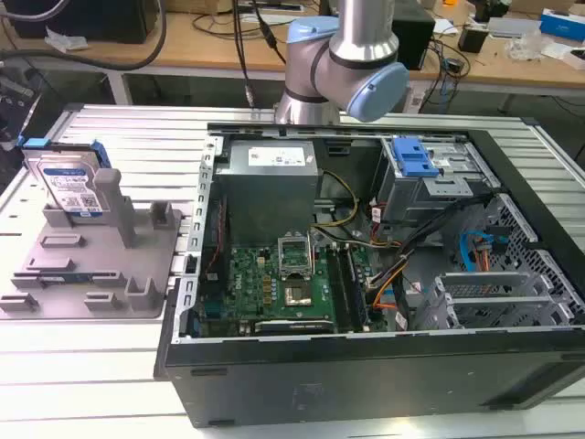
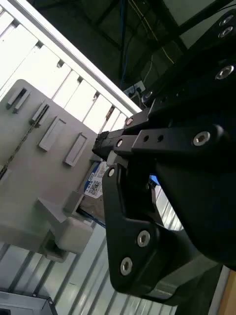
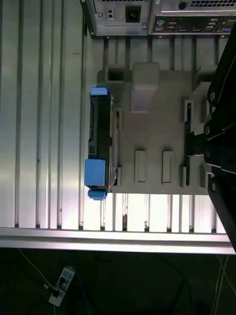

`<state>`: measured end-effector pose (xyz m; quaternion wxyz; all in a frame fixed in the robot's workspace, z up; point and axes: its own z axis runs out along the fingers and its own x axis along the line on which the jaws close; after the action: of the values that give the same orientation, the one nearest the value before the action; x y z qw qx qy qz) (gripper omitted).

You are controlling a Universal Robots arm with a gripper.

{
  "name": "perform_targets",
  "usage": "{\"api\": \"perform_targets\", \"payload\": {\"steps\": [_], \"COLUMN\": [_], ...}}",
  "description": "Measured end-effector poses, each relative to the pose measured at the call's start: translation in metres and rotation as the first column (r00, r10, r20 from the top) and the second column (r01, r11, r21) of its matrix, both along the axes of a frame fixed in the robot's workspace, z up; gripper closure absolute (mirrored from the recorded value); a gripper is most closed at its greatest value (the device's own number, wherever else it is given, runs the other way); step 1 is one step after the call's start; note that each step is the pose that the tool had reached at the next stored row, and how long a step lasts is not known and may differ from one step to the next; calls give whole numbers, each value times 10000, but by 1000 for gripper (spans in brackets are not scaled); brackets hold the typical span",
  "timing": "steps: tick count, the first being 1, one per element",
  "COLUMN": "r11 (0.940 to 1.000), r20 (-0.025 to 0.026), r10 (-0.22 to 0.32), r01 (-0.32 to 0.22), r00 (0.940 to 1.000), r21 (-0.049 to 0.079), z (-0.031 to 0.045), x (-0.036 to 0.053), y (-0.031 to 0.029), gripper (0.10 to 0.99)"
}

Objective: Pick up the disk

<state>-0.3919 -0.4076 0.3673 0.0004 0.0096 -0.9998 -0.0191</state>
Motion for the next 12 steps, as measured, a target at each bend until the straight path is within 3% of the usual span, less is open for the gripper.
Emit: {"api": "perform_targets", "payload": {"steps": [12], "r11": [10000], "r20": [0], "r10": [3], "r01": [-3], "r00": [10000], "r21": [0], "z": [0], "x": [0], "y": [0], "gripper": [980]}}
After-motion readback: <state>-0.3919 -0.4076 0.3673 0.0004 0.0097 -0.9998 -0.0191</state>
